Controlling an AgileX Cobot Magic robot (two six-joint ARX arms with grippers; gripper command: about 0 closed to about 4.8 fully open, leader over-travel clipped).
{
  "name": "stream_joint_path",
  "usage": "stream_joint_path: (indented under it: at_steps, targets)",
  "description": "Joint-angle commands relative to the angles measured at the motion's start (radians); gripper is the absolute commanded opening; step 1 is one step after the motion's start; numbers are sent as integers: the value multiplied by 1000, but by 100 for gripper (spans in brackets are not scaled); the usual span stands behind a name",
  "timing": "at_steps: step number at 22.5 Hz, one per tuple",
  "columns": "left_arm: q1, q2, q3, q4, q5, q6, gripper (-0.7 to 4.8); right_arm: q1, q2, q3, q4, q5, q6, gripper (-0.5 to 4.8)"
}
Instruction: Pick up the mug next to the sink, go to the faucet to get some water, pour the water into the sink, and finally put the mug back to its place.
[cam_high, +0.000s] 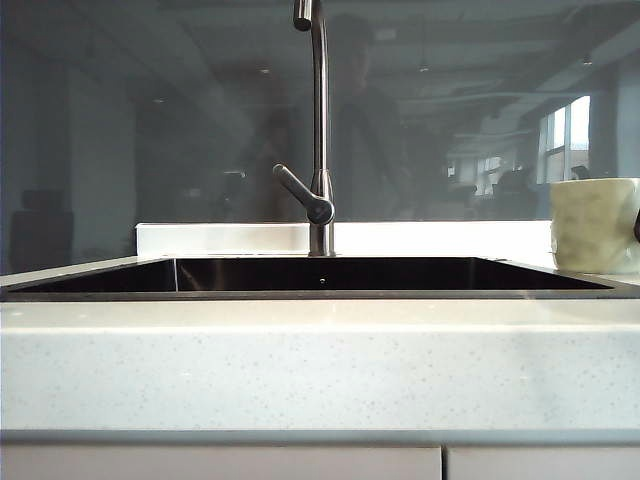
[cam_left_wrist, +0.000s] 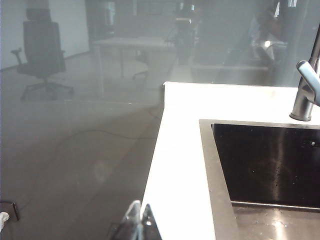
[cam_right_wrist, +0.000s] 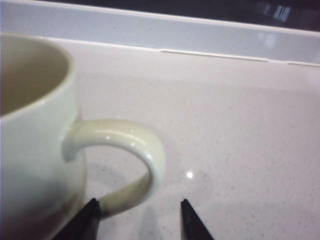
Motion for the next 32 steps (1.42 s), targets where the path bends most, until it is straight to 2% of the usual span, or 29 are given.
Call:
stream_joint_path:
  at_steps: [1,13,18,21,22,23,29,32]
  targets:
    - [2,0,4,11,4,1,-5,-1,27,19,71,8,2,225]
    - [2,0,4,11,4,1,-5,-1,54,95,65,7,39,219]
    - [2,0,4,11,4,1,-5,-1,55,95,64,2,39,87]
    - [2,0,4,11,4,1,-5,-1,55,95,65,-3,39,72]
    - [2,0,4,11,4,1,-5,-1,54,95,65,-3,39,27]
    - [2,0,4,11,4,1,-5,-1,55,95,66,-3,39,15]
    - [2,0,4,13,4,1,-5,-1,54,95,72,-3,44,-4]
    - [2,0,4,21,4,-27,-5,-1,43,96,160,-3,167,-4]
